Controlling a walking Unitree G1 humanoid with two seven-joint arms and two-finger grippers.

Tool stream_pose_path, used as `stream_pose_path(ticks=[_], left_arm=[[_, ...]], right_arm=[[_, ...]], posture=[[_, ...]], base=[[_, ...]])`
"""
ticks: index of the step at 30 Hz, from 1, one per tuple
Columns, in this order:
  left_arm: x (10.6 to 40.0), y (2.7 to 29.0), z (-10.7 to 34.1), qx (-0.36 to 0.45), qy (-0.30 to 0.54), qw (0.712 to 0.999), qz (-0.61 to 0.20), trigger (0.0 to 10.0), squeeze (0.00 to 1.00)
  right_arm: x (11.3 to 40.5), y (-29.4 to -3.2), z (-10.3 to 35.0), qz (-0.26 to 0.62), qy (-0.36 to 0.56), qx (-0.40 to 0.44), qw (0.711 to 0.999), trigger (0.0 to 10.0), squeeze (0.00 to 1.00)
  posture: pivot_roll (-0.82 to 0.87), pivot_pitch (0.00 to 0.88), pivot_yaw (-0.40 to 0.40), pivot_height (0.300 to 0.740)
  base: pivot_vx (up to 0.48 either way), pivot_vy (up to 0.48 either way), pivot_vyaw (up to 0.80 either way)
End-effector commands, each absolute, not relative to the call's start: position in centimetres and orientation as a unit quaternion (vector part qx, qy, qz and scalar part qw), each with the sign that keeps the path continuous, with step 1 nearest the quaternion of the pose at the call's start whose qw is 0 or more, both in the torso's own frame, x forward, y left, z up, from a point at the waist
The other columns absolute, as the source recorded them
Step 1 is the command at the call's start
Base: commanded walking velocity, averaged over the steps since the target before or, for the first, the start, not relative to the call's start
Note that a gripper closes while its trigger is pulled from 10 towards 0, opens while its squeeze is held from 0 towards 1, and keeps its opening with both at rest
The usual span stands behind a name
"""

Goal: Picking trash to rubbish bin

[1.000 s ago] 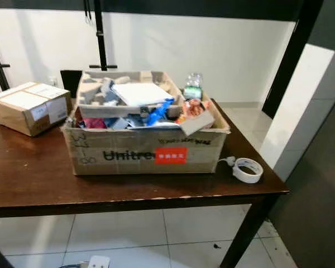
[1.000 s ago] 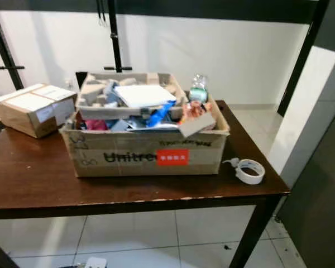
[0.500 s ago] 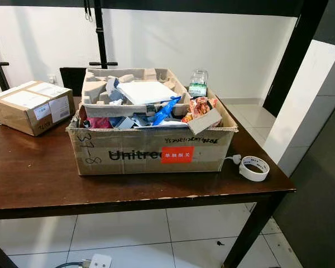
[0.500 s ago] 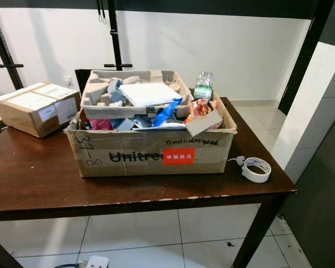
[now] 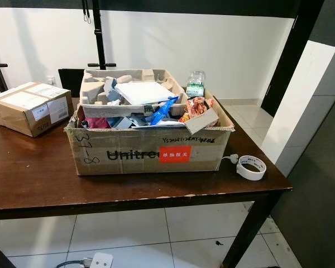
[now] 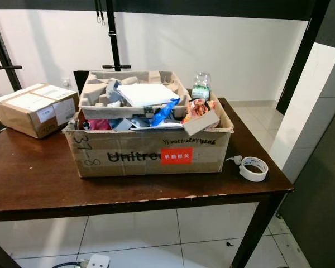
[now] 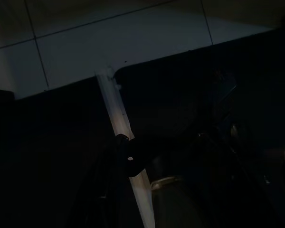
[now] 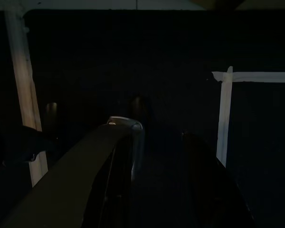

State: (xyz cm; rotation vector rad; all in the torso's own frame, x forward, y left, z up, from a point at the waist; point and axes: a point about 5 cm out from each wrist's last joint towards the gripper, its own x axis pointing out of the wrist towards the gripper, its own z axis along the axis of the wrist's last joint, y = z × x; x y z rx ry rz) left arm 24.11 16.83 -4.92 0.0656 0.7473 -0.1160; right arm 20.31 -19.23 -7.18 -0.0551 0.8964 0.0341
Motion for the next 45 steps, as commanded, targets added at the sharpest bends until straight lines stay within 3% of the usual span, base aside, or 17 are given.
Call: stream_pose_path(ticks=[1, 23, 31, 45], left_arm=[[23.53, 17.24, -5.29, 0.030, 0.372, 0.926, -0.050, 10.0, 0.00], [23.55, 17.24, -5.24, 0.055, 0.369, 0.926, -0.064, 10.0, 0.00], [23.42, 17.28, -5.34, 0.053, 0.373, 0.924, -0.062, 10.0, 0.00], [23.66, 17.43, -5.16, 0.041, 0.367, 0.928, -0.050, 10.0, 0.00]], right_arm=[[19.63, -19.04, -7.58, 0.018, 0.443, -0.024, 0.896, 10.0, 0.00], [19.47, -19.00, -7.67, 0.018, 0.445, -0.023, 0.895, 10.0, 0.00], [19.45, -19.06, -7.67, 0.018, 0.444, -0.023, 0.895, 10.0, 0.00], [19.64, -19.16, -7.56, 0.019, 0.443, -0.025, 0.896, 10.0, 0.00]], posture=[[-0.10, 0.124, -0.006, 0.740], [-0.10, 0.128, 0.000, 0.740], [-0.10, 0.127, -0.002, 0.740], [-0.10, 0.122, -0.004, 0.740]], base=[[0.000, 0.480, 0.00], [0.000, 0.022, 0.00], [0.000, -0.480, 0.00], [0.000, 0.000, 0.00]])
